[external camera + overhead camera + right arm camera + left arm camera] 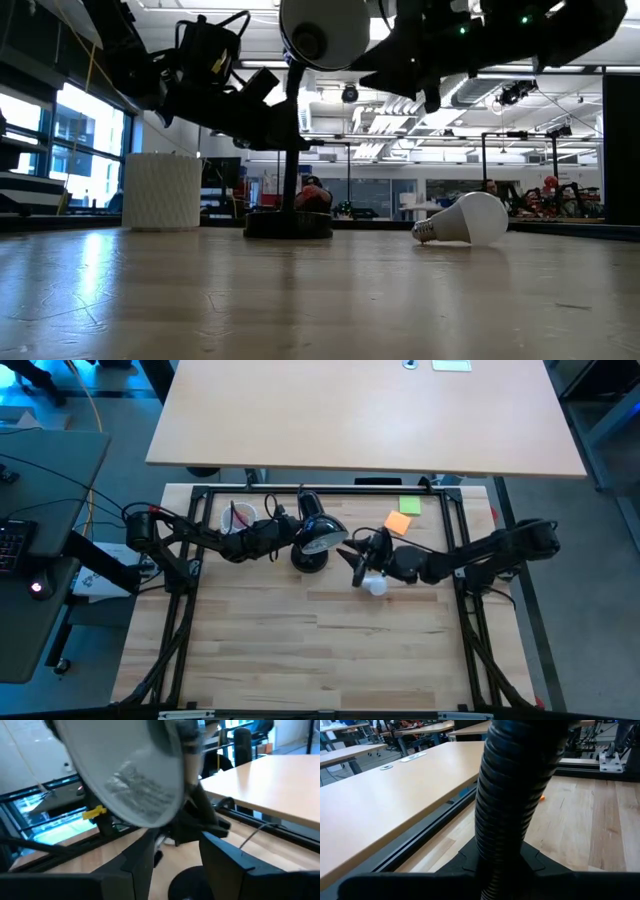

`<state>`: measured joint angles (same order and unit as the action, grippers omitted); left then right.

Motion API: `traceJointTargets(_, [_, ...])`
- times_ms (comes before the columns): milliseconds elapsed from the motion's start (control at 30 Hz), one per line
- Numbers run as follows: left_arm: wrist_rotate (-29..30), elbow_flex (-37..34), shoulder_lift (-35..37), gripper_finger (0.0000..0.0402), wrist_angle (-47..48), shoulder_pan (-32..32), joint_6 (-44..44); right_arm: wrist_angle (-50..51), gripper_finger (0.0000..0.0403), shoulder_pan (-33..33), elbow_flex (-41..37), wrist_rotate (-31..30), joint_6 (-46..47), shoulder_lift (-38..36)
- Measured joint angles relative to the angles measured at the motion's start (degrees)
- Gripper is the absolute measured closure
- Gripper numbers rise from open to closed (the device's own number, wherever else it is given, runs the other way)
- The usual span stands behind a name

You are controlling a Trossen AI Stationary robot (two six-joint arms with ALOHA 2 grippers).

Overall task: Screw lightbulb
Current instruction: Insert the light bulb into the desk lamp

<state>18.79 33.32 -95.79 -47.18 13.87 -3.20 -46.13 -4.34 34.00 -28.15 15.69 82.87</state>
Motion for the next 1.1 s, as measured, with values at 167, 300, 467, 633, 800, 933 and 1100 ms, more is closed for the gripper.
traceJointTargets(167, [-0.06, 0.0, 0.0, 0.035, -0.22, 0.0, 0.05, -0.11, 0.0278, 1.37, 1.93, 7.21, -1.68, 0.0])
traceJointTargets(300, [-0.17, 0.0, 0.0, 0.035, -0.42, 0.0, 0.41, 0.49, 0.0304, 1.51, 4.01, 9.44, -4.78, 0.09])
traceJointTargets(467, [-0.21, 0.0, 0.0, 0.035, -0.44, -0.02, 1.02, 0.92, 0.0348, 1.15, 5.96, 12.21, -2.83, 0.09])
traceJointTargets(633, [-0.11, 0.02, -0.02, 0.035, -0.26, -0.02, 1.03, 0.44, 0.0396, -1.03, 7.86, 13.73, -0.36, 0.0])
traceJointTargets(800, [-0.09, 0.02, 0.0, 0.035, -0.22, -0.02, 1.05, 0.85, 0.0391, -2.88, 10.2, 15.29, -3.23, -0.03])
traceJointTargets(933, [-0.11, 0.0, 0.0, 0.035, -0.2, -0.02, 1.05, 5.66, 0.0387, -4.02, 13.97, 16.27, -9.56, -0.78])
traceJointTargets(1100, [-0.15, 0.0, 0.0, 0.035, -0.22, -0.02, 1.06, 26.6, 0.0383, -5.4, 25.89, 14.61, -20.15, -1.0])
